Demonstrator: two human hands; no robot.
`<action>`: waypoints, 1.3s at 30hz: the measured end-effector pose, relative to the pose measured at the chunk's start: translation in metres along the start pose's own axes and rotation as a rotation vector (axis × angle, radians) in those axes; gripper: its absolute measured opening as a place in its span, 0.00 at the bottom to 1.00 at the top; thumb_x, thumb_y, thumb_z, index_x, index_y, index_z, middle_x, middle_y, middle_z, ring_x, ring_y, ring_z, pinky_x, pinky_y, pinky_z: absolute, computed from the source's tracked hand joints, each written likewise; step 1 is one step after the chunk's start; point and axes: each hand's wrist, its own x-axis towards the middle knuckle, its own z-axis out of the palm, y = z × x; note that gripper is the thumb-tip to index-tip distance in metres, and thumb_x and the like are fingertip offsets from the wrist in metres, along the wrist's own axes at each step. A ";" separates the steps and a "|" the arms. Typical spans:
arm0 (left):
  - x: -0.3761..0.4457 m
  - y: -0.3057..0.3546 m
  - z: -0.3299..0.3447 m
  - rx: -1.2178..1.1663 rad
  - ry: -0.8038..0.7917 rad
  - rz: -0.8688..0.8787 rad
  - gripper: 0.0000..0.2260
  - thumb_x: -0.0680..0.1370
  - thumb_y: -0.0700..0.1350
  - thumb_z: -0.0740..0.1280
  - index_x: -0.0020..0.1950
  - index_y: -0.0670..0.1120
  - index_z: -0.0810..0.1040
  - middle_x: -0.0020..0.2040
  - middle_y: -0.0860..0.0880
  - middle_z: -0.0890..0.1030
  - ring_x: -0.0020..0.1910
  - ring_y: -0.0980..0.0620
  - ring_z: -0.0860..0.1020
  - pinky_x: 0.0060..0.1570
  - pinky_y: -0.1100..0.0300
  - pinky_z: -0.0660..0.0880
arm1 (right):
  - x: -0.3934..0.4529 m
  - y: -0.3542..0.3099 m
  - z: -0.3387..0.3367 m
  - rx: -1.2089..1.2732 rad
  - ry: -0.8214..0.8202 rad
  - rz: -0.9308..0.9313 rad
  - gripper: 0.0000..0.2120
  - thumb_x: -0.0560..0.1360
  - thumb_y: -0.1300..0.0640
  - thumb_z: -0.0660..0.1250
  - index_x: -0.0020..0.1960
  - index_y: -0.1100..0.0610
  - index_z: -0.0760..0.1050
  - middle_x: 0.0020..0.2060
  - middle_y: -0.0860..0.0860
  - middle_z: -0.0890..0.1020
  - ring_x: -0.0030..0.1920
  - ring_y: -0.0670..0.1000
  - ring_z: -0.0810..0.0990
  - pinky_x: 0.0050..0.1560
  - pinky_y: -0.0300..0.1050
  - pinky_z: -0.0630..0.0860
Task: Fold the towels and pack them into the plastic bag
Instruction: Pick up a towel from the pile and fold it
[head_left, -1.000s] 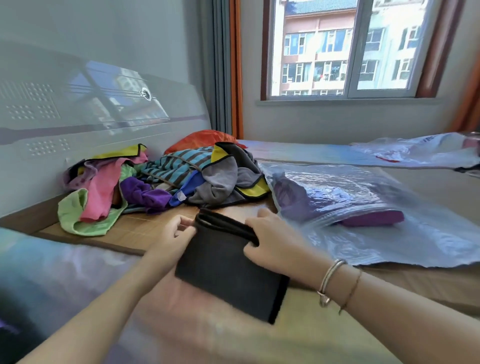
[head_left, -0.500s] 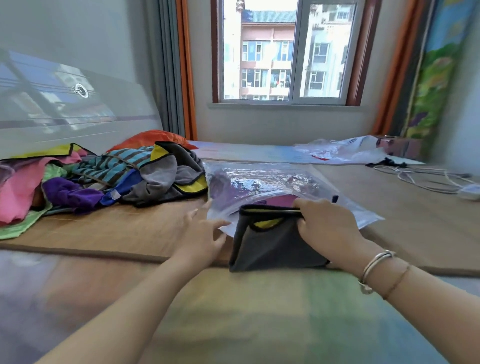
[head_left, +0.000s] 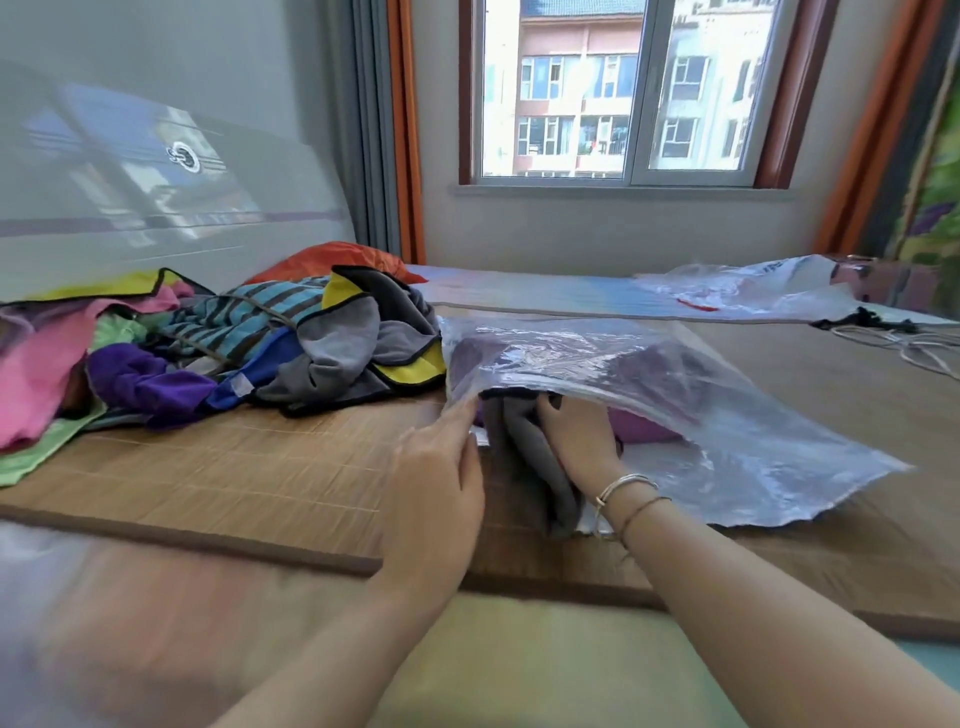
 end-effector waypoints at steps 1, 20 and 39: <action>0.001 -0.002 0.002 0.008 0.002 0.018 0.18 0.78 0.37 0.64 0.68 0.48 0.76 0.49 0.48 0.83 0.46 0.52 0.78 0.51 0.50 0.76 | 0.009 -0.002 0.006 -0.068 -0.034 -0.001 0.17 0.82 0.57 0.52 0.45 0.62 0.76 0.50 0.63 0.81 0.53 0.62 0.78 0.46 0.49 0.67; 0.016 -0.020 0.024 -0.194 0.097 -0.305 0.12 0.78 0.52 0.66 0.58 0.50 0.80 0.49 0.52 0.78 0.45 0.59 0.77 0.42 0.70 0.72 | -0.020 0.018 0.041 -0.138 -0.327 -0.405 0.27 0.80 0.36 0.48 0.77 0.43 0.53 0.76 0.49 0.62 0.75 0.54 0.60 0.71 0.60 0.60; 0.045 -0.023 0.025 -0.371 0.106 -0.190 0.10 0.79 0.49 0.67 0.52 0.47 0.86 0.33 0.55 0.81 0.32 0.58 0.75 0.37 0.67 0.70 | 0.078 -0.021 0.081 -0.602 -0.211 0.000 0.22 0.82 0.50 0.49 0.74 0.52 0.61 0.73 0.54 0.66 0.71 0.60 0.65 0.61 0.54 0.69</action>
